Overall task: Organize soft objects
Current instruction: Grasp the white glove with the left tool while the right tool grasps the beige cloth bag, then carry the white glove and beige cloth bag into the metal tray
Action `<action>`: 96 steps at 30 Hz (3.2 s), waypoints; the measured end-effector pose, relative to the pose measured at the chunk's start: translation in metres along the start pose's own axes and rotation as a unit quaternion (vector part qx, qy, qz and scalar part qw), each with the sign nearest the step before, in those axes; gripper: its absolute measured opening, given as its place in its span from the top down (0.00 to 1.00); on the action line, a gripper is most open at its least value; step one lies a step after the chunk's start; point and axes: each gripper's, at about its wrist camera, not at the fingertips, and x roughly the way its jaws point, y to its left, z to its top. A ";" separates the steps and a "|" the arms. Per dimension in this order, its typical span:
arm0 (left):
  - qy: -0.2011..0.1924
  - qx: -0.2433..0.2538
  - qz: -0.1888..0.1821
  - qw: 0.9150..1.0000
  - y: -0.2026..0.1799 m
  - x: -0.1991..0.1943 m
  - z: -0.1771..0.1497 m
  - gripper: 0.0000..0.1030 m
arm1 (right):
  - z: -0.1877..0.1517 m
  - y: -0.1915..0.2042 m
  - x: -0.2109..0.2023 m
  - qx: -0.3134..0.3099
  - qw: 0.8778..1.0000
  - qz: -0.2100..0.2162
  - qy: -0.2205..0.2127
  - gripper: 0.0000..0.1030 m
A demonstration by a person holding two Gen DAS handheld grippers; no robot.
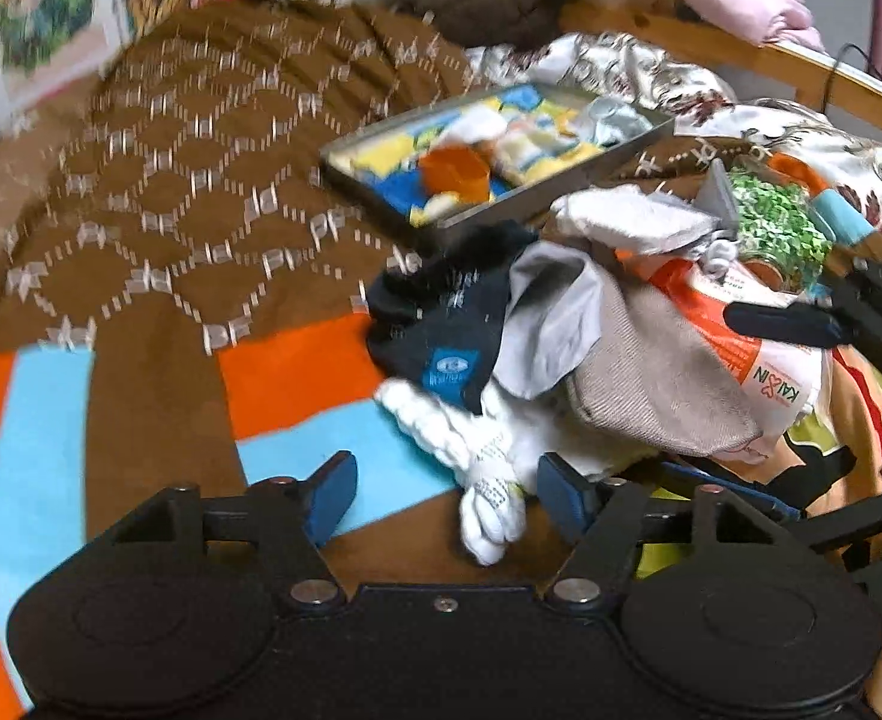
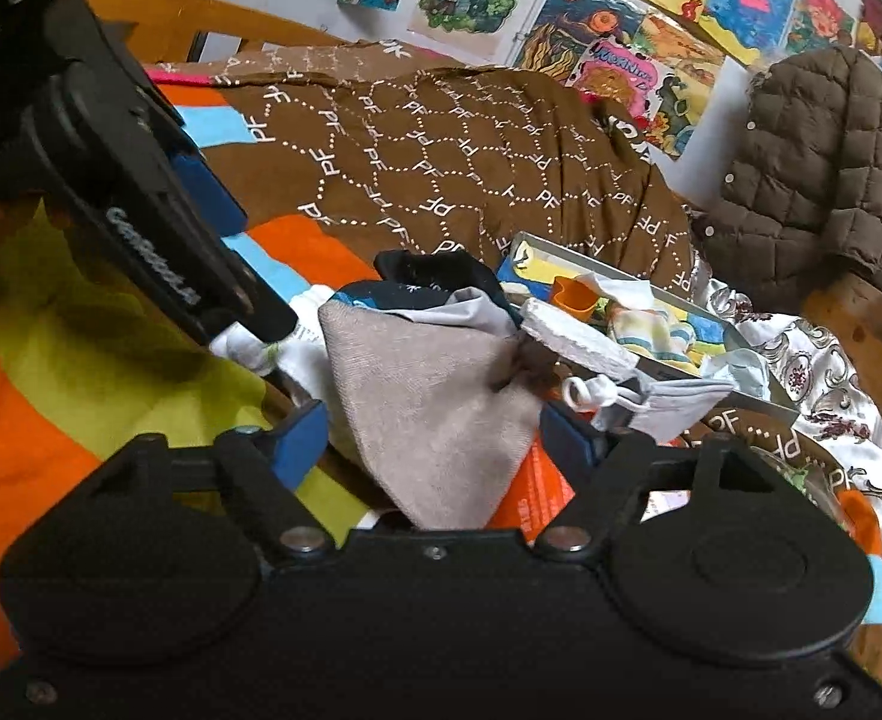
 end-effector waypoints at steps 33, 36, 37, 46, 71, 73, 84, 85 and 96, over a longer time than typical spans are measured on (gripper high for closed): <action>-0.018 -0.111 0.000 0.994 -0.010 -0.034 -0.007 0.89 | 0.004 -0.026 -0.029 0.056 0.998 -0.010 0.001 1.00; -0.031 -0.120 -0.002 0.992 -0.014 -0.055 -0.009 0.89 | 0.003 -0.031 -0.042 0.056 0.998 -0.009 -0.002 1.00; -0.034 -0.121 -0.001 0.992 -0.016 -0.061 -0.009 0.90 | 0.003 -0.032 -0.046 0.055 0.998 -0.009 -0.002 1.00; -0.053 -0.104 0.003 0.993 -0.033 -0.110 -0.004 0.90 | 0.003 -0.041 -0.090 0.055 0.998 -0.017 -0.024 1.00; -0.091 -0.081 -0.025 0.992 -0.062 -0.164 0.117 0.90 | 0.053 -0.138 -0.142 0.063 0.989 -0.050 -0.125 1.00; -0.092 -0.085 -0.024 0.992 -0.061 -0.159 0.129 0.90 | 0.062 -0.151 -0.136 0.066 0.989 -0.050 -0.121 1.00; -0.123 -0.048 -0.044 0.990 -0.052 -0.096 0.237 0.90 | 0.110 -0.230 -0.061 0.086 0.989 -0.060 -0.102 1.00; -0.126 -0.050 -0.047 0.990 -0.049 -0.085 0.244 0.90 | 0.112 -0.232 -0.054 0.081 0.989 -0.064 -0.102 1.00; -0.110 -0.089 -0.040 0.989 -0.018 0.050 0.274 0.90 | 0.139 -0.269 0.096 0.076 0.993 -0.065 -0.069 1.00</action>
